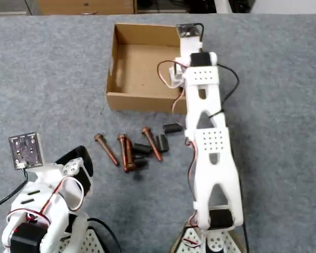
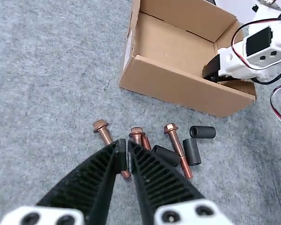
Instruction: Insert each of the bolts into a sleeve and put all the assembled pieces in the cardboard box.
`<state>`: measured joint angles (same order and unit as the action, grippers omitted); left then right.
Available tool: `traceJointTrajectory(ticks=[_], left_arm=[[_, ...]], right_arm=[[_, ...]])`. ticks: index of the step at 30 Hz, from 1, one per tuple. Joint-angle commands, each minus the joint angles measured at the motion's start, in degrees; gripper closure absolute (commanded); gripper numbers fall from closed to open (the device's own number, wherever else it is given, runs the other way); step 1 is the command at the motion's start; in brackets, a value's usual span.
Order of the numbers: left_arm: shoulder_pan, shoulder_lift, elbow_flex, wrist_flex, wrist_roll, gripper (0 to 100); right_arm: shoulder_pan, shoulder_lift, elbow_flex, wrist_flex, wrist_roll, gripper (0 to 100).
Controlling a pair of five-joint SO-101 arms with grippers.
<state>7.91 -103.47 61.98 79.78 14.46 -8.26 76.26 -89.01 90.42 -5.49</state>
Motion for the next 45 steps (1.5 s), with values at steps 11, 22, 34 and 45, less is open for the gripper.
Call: traceJointTrajectory(ticks=[11,22,34,45], left_arm=[[-0.62,-1.01,-0.26,0.26,-0.26,98],[-0.7,-1.01,0.97,-0.09,-0.53,98],[-0.79,-1.01,1.58,-0.18,-0.62,98],[-4.66,-1.01,1.58,0.0,-0.62,98]], right_arm=[[0.57,-18.24,-6.46,6.86,0.35,80.9],[0.84,-44.97,-5.76,12.04,0.0,81.0],[-4.18,-78.02,30.29,11.96,-0.09,81.0],[-11.56,-104.92,75.56,7.38,-6.77,81.0]])
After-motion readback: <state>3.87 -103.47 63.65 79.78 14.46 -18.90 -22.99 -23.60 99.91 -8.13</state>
